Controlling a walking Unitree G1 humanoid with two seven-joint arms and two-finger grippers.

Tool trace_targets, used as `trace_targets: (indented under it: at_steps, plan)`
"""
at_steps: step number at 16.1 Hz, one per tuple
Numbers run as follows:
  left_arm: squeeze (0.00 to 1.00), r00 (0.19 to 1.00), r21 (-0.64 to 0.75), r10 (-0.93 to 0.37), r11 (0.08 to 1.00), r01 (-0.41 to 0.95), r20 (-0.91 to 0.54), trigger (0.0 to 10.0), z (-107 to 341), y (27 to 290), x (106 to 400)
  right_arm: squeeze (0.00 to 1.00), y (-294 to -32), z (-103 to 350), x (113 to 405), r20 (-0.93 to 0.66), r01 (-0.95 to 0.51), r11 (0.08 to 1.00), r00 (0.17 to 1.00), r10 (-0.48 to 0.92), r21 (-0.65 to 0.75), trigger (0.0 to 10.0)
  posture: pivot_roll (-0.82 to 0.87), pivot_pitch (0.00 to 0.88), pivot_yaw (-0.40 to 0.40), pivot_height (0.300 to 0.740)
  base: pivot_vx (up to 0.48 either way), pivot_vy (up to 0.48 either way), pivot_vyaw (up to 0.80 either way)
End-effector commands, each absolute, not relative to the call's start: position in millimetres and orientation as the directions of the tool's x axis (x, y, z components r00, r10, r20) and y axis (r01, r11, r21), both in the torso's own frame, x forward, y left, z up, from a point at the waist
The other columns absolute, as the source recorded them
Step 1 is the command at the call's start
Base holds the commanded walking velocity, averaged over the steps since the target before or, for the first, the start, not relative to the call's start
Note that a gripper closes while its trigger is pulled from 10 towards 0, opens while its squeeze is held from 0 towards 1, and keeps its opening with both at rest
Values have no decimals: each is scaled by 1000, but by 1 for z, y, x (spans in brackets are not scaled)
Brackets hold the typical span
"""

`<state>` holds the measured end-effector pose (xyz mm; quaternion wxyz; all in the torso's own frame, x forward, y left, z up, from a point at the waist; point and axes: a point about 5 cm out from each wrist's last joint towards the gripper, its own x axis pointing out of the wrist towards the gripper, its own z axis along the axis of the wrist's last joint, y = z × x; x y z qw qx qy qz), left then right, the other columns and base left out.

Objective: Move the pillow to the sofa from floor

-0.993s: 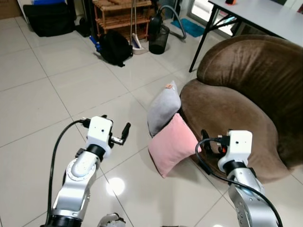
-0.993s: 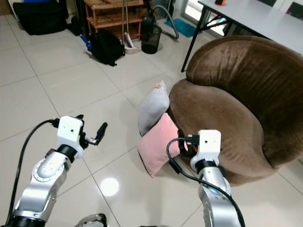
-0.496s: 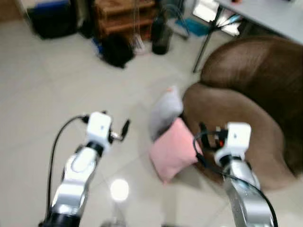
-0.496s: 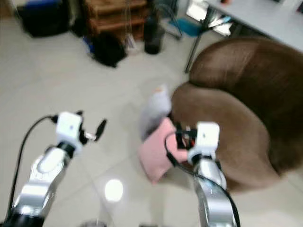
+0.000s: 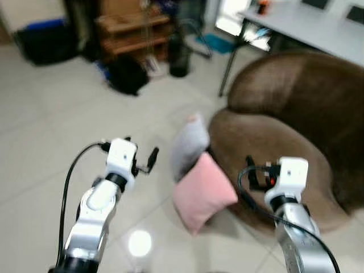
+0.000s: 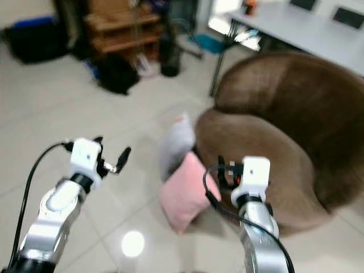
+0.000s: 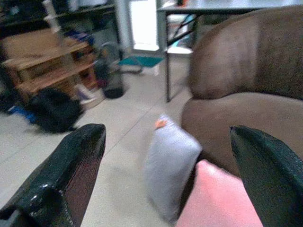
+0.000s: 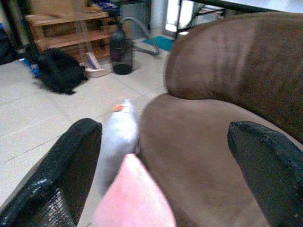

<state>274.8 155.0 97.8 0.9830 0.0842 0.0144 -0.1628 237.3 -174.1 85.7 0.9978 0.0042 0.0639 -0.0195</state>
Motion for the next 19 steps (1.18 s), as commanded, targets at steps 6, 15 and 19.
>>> trace_targets:
  at_steps: [6, 15, 19]
  plan:
    - [0, 947, 168, -316, 932, 320, -50, 10000, 96, 153, 265, 0, -175, 84, 240, -142, 13, 1000, 990, -13, -3, 10000, 60, 85, -113, 740, 305, 0, -428]
    - [0, 957, 198, -284, 937, 289, -55, 10000, 100, 163, 255, 0, -160, 81, 250, -147, -63, 998, 987, 63, 8, 10000, 113, 104, -95, 740, 276, 0, 0]
    - [0, 942, 196, -336, 922, 334, -25, 10000, 110, 166, 269, 0, -157, 78, 247, -127, 2, 999, 992, 4, 49, 10000, 119, 92, 13, 740, 62, 0, 0]
